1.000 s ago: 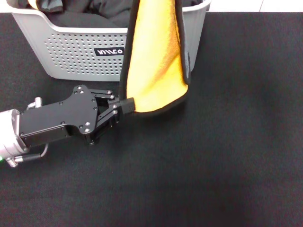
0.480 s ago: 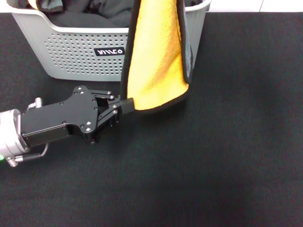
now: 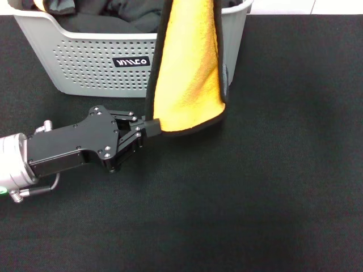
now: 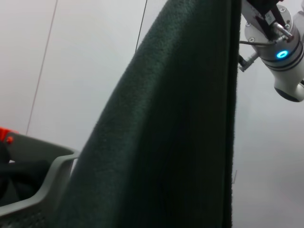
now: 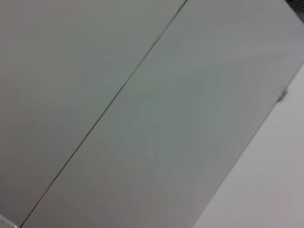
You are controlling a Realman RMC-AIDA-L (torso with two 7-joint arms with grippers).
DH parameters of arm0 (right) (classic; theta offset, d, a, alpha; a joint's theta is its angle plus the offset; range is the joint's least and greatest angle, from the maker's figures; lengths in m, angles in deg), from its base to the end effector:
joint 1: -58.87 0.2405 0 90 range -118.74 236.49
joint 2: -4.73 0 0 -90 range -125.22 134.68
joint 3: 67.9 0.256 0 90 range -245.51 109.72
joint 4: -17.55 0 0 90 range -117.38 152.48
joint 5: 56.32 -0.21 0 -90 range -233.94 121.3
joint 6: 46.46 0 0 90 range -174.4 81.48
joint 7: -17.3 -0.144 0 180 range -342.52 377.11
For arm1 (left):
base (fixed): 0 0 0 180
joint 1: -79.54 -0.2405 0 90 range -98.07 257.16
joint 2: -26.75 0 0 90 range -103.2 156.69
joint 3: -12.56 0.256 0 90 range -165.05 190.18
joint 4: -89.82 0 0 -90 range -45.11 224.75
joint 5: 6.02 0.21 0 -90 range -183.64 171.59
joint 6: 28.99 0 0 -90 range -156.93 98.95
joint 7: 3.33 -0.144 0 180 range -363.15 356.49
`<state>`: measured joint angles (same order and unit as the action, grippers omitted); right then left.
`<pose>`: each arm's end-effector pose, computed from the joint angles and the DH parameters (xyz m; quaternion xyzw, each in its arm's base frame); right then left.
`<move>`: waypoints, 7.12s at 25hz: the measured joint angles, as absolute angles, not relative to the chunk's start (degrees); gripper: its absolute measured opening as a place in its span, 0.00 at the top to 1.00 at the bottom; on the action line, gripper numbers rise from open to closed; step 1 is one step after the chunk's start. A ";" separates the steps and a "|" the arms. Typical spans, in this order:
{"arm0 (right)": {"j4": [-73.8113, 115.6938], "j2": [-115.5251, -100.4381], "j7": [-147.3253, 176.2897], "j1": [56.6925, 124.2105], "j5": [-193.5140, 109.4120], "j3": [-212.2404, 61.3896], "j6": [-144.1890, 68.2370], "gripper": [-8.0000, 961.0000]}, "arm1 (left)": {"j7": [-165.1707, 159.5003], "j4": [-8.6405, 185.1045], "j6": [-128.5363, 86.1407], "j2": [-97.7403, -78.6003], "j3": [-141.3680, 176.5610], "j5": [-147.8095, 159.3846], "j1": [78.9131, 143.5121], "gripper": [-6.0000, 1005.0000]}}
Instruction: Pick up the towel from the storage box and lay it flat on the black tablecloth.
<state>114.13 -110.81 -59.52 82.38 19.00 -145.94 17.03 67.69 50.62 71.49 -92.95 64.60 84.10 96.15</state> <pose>0.0176 0.3225 0.0979 -0.8495 -0.2487 0.3651 0.2886 -0.2616 0.2643 0.0080 -0.8974 -0.1671 -0.3919 0.1147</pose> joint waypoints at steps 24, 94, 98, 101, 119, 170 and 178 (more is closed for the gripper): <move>84.96 -110.78 -50.46 75.26 -2.16 -144.14 33.13 0.93 | 77.98 44.21 75.83 -87.08 55.97 74.41 99.14 0.98; 78.54 -110.97 -52.55 68.77 3.59 -134.48 66.11 0.91 | 67.10 44.40 87.81 -83.32 62.24 69.55 92.61 0.99; 85.80 -110.69 -57.71 64.91 -0.54 -133.02 67.54 0.91 | 69.07 37.11 87.91 -79.97 72.55 56.82 86.34 0.98; 84.17 -110.56 -59.65 65.02 0.76 -131.08 66.63 0.90 | 69.96 32.99 87.68 -79.35 74.43 54.37 83.21 0.98; 38.57 -110.59 -45.64 89.84 12.78 -133.47 40.03 0.90 | 73.08 54.23 63.68 -85.55 43.16 98.84 103.71 0.95; 39.06 -111.03 -47.51 95.10 16.27 -137.46 11.25 0.88 | 77.05 55.47 44.10 -89.71 43.15 105.80 106.38 0.82; 43.55 -110.43 -48.33 87.89 15.49 -134.67 26.22 0.57 | 75.87 55.34 53.57 -88.14 43.06 102.35 104.18 0.49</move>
